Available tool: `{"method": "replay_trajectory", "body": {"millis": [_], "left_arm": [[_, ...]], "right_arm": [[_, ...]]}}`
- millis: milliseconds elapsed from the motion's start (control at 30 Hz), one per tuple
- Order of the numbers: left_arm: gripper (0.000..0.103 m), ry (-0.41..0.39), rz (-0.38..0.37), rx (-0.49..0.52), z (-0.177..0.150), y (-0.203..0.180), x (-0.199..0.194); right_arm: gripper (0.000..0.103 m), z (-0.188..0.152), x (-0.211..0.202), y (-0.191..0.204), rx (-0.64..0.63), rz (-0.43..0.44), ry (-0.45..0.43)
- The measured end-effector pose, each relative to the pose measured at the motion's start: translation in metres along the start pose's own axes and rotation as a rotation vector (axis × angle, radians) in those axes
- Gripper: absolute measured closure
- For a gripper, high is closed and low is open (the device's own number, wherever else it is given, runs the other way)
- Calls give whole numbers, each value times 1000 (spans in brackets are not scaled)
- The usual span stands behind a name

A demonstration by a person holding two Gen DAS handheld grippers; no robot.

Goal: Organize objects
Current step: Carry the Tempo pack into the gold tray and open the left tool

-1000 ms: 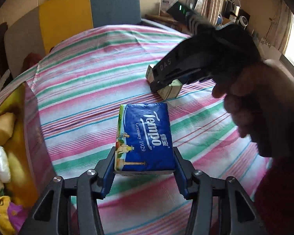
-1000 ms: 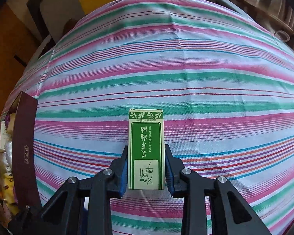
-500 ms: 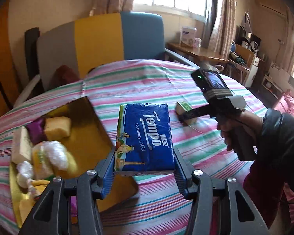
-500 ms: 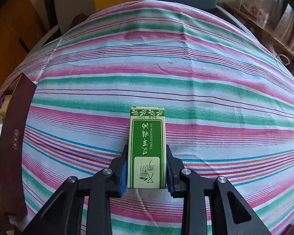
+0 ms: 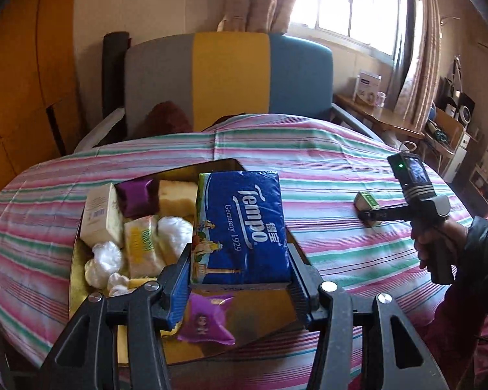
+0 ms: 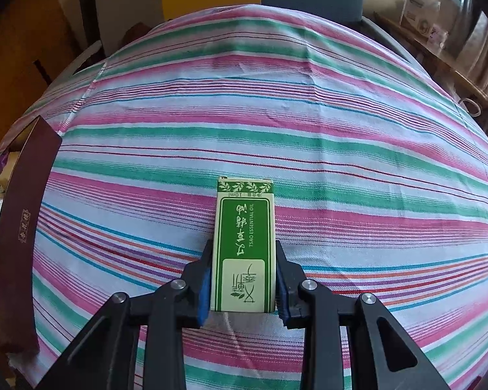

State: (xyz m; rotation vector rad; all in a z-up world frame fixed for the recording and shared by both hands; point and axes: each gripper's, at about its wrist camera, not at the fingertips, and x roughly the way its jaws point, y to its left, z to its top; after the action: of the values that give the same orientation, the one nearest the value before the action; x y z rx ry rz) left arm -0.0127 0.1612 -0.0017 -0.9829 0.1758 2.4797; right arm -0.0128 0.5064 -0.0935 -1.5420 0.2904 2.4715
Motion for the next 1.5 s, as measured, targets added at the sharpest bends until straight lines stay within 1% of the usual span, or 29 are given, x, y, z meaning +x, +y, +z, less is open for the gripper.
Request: {"method": "replay_trajectory", "body": {"millis": [100,200,333,400,433,500,533,633,733,767,900,967,1100,1200,1233,1300,1433,1500], "left_arm": [[50,18,-4,-28,-4,13,3],[50,45,-19,-89,-10,36,6],[50,83,-4,-209,-20,80,6],[50,97,-4,-251,-23,97,7],[50,104,-13,-276,-24,103,8],[50,126,-66,-326,-20,109,16],[50,129,-82,-336,-17,108,19],[50,132,-117,-316,-4,94,33],[50,157,-173,-327,14,77,56],[50,168,-176,-331,18,72,64],[50,231,-169,-353,34,57,106],[50,271,-154,-373,39,54,130],[50,330,-135,-399,43,54,164],[49,379,-121,-376,42,51,185],[49,387,-106,-372,41,50,189],[48,369,-98,-325,44,45,187],[47,364,-119,-331,45,47,177],[47,334,-116,-328,48,48,161]], "right_arm": [[71,1,1,3,-13,-8,-4],[71,2,1,2,-15,-10,-5],[71,3,1,4,-27,-20,-7],[71,4,2,5,-31,-24,-7],[71,9,7,11,-32,-27,-6],[71,9,8,13,-33,-30,-6],[71,10,8,13,-34,-32,-5],[71,8,6,11,-43,-39,-4],[71,8,7,12,-43,-39,-5],[71,8,7,12,-43,-39,-5],[71,9,8,13,-52,-44,-4],[71,10,8,14,-54,-45,-2],[71,12,10,16,-60,-47,-2],[71,13,11,14,-50,-35,-3],[70,13,11,14,-52,-35,-4],[70,13,11,15,-57,-37,-6],[69,14,12,15,-57,-35,-7],[69,14,11,15,-60,-37,-8]]}}
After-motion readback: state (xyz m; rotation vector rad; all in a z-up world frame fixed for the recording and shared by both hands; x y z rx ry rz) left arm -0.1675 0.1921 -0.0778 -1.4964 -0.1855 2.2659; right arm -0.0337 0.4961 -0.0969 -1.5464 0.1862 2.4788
